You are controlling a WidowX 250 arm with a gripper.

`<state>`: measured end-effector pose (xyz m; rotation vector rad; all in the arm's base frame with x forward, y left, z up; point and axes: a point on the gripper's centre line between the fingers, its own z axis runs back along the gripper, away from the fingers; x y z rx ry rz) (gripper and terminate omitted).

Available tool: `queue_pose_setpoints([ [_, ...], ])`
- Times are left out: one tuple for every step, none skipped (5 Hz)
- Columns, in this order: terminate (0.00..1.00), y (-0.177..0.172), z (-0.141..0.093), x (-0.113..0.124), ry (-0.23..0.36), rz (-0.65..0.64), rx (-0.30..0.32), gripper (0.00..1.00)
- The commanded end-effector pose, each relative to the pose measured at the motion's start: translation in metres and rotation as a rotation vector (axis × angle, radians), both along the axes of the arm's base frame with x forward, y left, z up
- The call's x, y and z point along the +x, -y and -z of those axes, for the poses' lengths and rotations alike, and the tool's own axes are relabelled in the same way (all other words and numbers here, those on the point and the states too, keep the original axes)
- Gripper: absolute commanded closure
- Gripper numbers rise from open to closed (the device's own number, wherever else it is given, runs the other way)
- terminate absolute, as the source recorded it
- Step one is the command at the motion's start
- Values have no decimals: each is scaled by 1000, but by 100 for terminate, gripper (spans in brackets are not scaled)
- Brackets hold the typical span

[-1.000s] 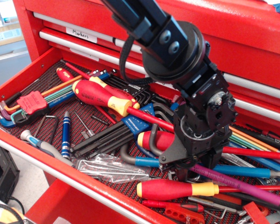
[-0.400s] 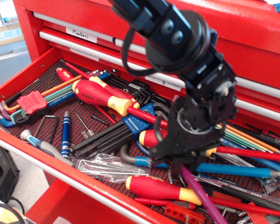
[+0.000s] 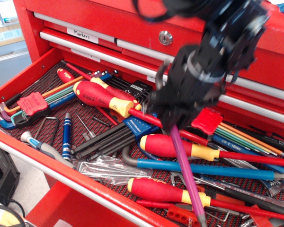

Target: Pick up violet Allen key

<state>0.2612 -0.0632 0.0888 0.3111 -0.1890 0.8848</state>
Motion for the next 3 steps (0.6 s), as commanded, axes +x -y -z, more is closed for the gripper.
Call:
queue_pose_setpoints([
  [0,1,-83,18,131,-131,118,100],
  [0,0,-104,17,158,-195,149,100],
  [100,3,-107,18,147,-220,113,100],
])
